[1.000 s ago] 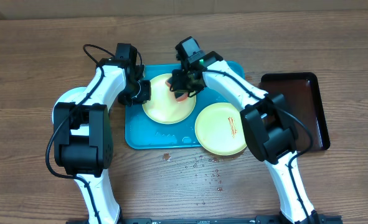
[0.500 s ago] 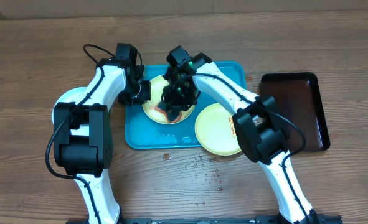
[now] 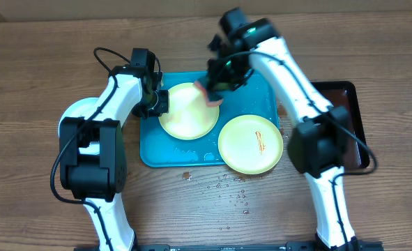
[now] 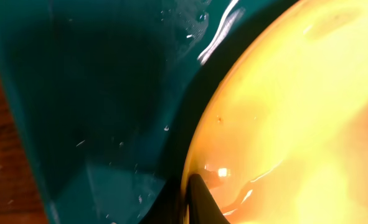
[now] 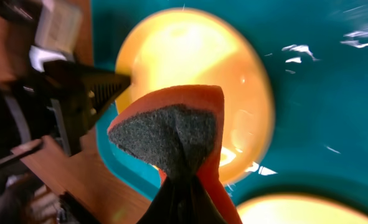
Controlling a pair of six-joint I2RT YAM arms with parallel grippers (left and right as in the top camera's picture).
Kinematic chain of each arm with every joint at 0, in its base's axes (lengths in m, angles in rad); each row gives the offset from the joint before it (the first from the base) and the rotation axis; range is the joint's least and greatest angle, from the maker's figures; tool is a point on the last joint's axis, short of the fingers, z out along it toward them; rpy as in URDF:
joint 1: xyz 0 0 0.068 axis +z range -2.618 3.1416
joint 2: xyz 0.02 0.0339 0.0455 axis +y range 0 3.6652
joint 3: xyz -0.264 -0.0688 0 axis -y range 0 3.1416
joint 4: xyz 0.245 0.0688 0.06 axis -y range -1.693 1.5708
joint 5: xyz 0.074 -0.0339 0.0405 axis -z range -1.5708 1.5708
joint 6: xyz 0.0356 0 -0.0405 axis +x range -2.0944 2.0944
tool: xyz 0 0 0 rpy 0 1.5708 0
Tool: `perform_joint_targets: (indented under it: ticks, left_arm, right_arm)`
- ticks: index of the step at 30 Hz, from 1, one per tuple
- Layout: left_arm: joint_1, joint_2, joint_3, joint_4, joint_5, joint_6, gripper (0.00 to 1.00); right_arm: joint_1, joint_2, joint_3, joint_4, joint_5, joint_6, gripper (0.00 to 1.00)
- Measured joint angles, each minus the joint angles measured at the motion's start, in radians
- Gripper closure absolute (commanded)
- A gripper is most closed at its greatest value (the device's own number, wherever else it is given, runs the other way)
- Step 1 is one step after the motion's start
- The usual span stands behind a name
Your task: Clean dirty plates on tray and stack at the side
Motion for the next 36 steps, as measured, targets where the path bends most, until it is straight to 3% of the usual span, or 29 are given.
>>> perform_joint_targets:
  ticks: [10, 17, 36]
  left_arm:
    - [-0.041, -0.223, -0.018, -0.058, -0.202, 0.018, 0.96]
    - [-0.117, -0.294, -0.018, -0.077, -0.359, 0.017, 0.96]
    - [-0.480, -0.299, -0.018, -0.148, -1.125, -0.094, 0.96]
  right_arm:
    - [-0.179, -0.224, 0.020, -0.130, 0.135, 0.012, 0.96]
    - [-0.226, -0.240, 0.026, -0.161, 0.188, 0.018, 0.96]
    - [-0.228, -0.239, 0.026, -0.171, 0.224, 0.018, 0.96]
